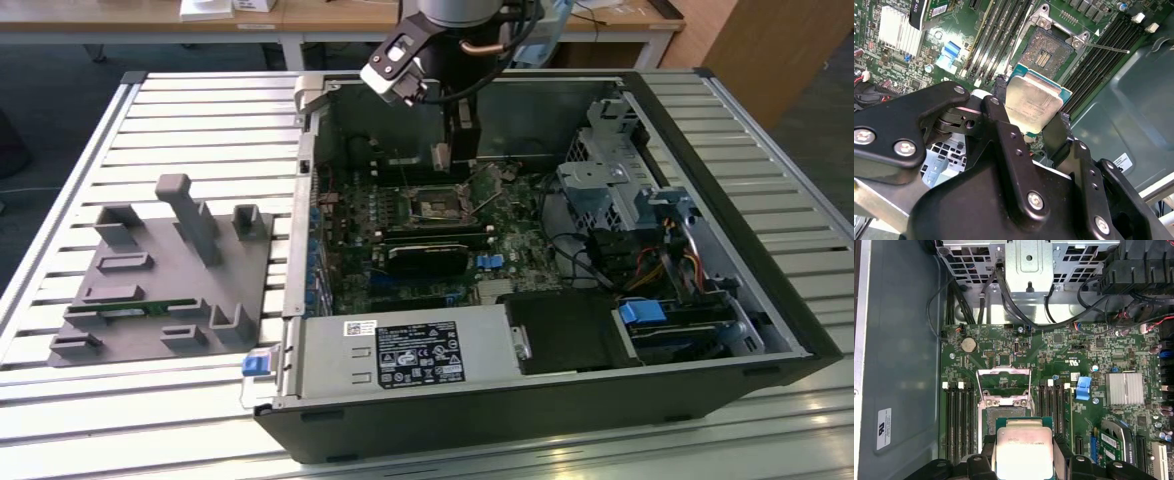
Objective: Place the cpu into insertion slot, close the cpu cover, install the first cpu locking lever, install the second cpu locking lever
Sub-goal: 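Place the cpu into insertion slot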
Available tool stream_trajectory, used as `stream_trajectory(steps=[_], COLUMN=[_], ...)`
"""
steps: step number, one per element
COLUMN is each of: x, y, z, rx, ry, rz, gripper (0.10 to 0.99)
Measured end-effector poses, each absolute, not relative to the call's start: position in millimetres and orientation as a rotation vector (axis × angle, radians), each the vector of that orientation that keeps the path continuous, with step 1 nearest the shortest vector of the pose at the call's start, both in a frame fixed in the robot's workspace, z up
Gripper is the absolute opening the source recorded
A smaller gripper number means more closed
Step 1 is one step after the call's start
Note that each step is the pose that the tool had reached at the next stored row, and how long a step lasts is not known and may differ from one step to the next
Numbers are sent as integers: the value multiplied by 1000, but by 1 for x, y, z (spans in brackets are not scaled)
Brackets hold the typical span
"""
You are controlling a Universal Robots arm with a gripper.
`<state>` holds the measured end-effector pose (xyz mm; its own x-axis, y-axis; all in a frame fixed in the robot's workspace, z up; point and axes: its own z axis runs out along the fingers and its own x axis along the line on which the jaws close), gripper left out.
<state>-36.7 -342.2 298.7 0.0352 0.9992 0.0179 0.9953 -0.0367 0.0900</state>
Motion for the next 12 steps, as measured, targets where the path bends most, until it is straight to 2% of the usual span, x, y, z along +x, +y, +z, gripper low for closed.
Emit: stream_trajectory(steps=[12], x=[-37], y=[-342], z=[296], rx=[2222], ry=[2143], rz=[117], gripper=[537])
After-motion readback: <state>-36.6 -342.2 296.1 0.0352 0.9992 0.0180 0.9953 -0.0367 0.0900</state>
